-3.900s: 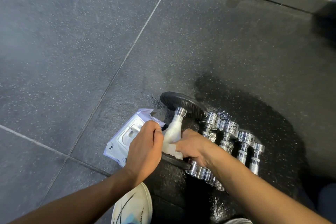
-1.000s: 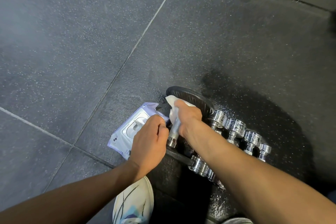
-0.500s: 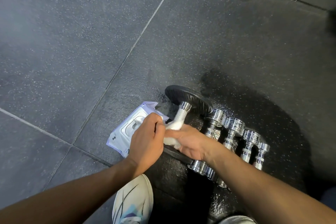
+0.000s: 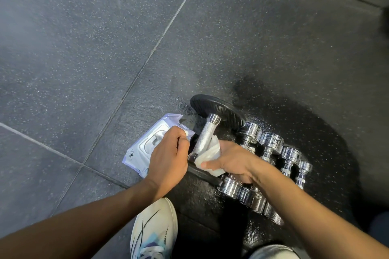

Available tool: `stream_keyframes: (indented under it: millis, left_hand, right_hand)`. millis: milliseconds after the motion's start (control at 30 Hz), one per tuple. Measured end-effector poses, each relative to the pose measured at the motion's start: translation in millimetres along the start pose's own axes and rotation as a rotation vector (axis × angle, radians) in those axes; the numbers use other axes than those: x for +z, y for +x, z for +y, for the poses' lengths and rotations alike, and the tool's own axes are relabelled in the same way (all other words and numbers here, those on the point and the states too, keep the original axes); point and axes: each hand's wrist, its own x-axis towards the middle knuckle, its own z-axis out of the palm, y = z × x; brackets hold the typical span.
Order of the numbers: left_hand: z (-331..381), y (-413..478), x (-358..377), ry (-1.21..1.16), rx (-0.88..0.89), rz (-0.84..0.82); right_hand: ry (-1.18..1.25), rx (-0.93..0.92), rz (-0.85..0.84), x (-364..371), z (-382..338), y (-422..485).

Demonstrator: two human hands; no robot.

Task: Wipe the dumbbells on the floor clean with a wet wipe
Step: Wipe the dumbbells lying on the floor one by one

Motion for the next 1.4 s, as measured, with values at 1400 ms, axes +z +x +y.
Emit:
stream_keyframes:
  millis: [1400]
  left_hand:
    - [-2,2,0,0.042,0.004,-0.013]
  right_hand:
    - [0.618,-0.057,0.259,33,-25,3]
